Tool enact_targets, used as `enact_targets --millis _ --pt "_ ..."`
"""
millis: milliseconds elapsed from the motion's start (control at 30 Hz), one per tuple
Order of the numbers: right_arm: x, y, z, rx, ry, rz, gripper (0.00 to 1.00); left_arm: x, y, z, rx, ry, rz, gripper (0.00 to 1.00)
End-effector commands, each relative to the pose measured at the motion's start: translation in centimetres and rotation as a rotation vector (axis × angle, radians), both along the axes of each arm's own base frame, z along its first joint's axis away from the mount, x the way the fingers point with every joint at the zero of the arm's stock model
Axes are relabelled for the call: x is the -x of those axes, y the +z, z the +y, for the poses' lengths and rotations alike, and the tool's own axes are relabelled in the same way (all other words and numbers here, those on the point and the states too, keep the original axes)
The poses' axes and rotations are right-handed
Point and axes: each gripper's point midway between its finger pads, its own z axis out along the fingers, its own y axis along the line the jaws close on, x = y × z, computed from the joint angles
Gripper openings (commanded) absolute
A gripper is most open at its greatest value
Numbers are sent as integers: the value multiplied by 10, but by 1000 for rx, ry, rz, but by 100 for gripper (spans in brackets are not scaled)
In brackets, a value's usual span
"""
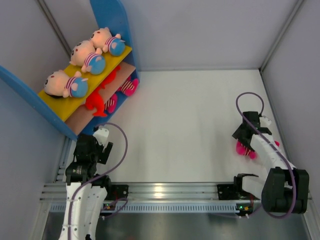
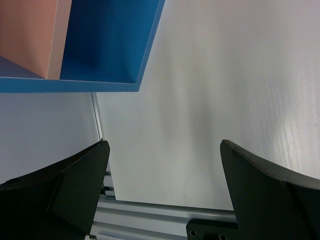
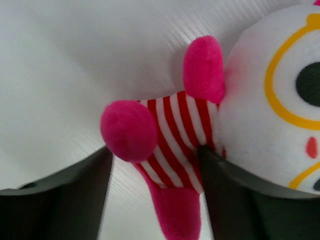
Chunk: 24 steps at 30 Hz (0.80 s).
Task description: Place and organize the stuffed toys onto the shelf
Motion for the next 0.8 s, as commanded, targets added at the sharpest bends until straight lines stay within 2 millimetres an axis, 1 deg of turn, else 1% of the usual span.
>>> enact_targets --millis 0,67,100,167,200,233,267,300,333,367,400,433,467,500,533,567,600,633,667,700,733,767 --pt "-13 -9 0 -22 5 -26 60 -9 8 -3 6 -15 -61 98" --pt "-18 -13 4 -44 19 -30 46 -9 7 -3 5 -14 -59 98" --pt "-20 -17 4 -43 21 -22 34 -9 7 -3 5 -14 -62 98" --pt "-21 -20 2 -37 22 -15 22 -9 8 -2 4 -13 -62 98" --pt "-25 -19 4 -54 36 -26 9 -9 8 -3 5 -14 -65 98" --pt "-35 -14 6 -58 55 -60 0 -9 8 -3 5 -16 -63 98" --pt "-39 -10 8 -63 78 -77 0 -9 8 -4 6 -24 -61 98" --pt "-47 -5 17 -100 121 -98 0 -10 7 -6 8 -39 -59 98" --pt "-60 9 21 -108 152 -140 0 -11 7 -10 3 -67 -54 98" --pt "-68 17 31 -109 220 -155 0 -11 7 -11 4 -76 -55 98" --pt "-75 27 37 -88 258 -172 0 -12 6 -12 5 -84 -51 98" --pt "-90 48 42 -53 295 -214 0 -12 6 -12 2 -89 -46 98" --pt "-97 60 67 5 419 -231 0 -12 8 -12 0 -88 -46 98" --pt "-111 81 84 27 503 -280 0 -13 7 -12 2 -88 -35 98" --pt "-119 93 102 40 587 -315 0 -14 11 -12 -2 -95 -37 98" --pt "-122 104 141 50 775 -350 0 -15 13 -13 -2 -103 -39 98" --pt "-130 120 164 49 868 -387 0 -16 15 -17 7 -125 -36 98" --pt "-131 128 184 39 959 -410 0 -18 19 -20 9 -154 -40 98" --pt "-124 133 218 19 1128 -432 0 -22 34 -24 14 -178 -74 98" --pt "-128 147 239 9 1212 -486 0 -23 41 -28 20 -209 -75 98" --pt "-126 152 255 4 1286 -509 0 -26 49 -43 51 -294 -90 98" --pt "-114 157 283 15 1435 -542 0 -29 70 -49 59 -333 -133 98"
